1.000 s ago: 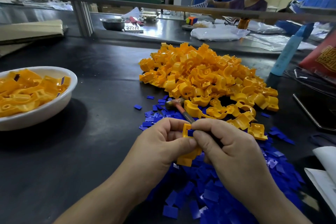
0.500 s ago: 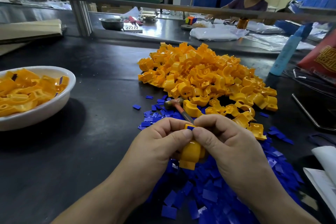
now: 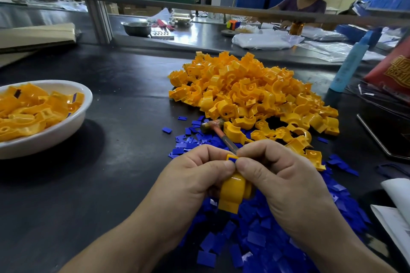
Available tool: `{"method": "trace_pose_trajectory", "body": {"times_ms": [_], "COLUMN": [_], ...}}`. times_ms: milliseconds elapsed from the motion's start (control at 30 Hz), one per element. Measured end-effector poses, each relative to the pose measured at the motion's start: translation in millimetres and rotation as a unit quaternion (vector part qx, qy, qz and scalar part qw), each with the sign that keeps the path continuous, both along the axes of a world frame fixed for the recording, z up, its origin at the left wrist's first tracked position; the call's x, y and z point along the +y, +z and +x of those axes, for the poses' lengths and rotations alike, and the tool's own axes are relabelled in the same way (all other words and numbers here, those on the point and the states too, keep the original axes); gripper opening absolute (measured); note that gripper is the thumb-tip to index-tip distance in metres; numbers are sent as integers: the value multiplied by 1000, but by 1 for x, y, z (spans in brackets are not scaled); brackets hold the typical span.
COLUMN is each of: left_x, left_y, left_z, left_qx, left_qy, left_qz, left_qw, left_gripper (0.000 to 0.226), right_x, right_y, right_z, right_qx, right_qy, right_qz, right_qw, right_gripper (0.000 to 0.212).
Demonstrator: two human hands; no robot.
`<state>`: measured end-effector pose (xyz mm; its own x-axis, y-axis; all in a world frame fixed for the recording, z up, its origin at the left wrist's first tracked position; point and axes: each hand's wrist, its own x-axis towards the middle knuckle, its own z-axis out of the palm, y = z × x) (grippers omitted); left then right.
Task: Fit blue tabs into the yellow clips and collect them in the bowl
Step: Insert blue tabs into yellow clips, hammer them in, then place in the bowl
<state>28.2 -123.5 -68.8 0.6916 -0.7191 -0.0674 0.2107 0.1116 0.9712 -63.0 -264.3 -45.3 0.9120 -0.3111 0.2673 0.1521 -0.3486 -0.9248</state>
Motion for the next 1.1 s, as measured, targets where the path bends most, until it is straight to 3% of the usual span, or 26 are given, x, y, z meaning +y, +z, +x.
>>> {"method": "trace_pose_trajectory", "body": {"times_ms": [167, 267, 400, 500, 767, 900, 1100], "left_x": [2, 6, 19, 25, 33, 36, 37], "left_y": [4, 10, 15, 11, -4, -12, -12], "left_z": [-1, 6, 32, 49, 72, 80, 79], "left_qx": [-38, -89, -123, -131, -145, -167, -306], "left_qy": [2, 47, 184, 229, 290, 273, 212], "left_qz": [20, 45, 143, 199, 257, 312, 459], "left_qw": [999, 994, 965, 944, 910, 895, 807], "left_gripper": [17, 15, 12, 13, 16, 16, 25], "right_x": [4, 2, -20, -32, -30, -29, -31], "right_y": [0, -1, -4, -11, -21, -19, -12], "right_z": [-1, 0, 0, 1, 6, 6, 4], "right_qx": [-30, -21, 41, 167, 247, 249, 232], "right_qy": [-17, -52, -157, -158, -123, -121, -171], "right_qz": [-34, -136, -384, -477, -486, -478, -456], "right_qw": [999, 989, 909, 848, 829, 833, 842], "right_gripper": [21, 22, 47, 47, 40, 32, 23]}}
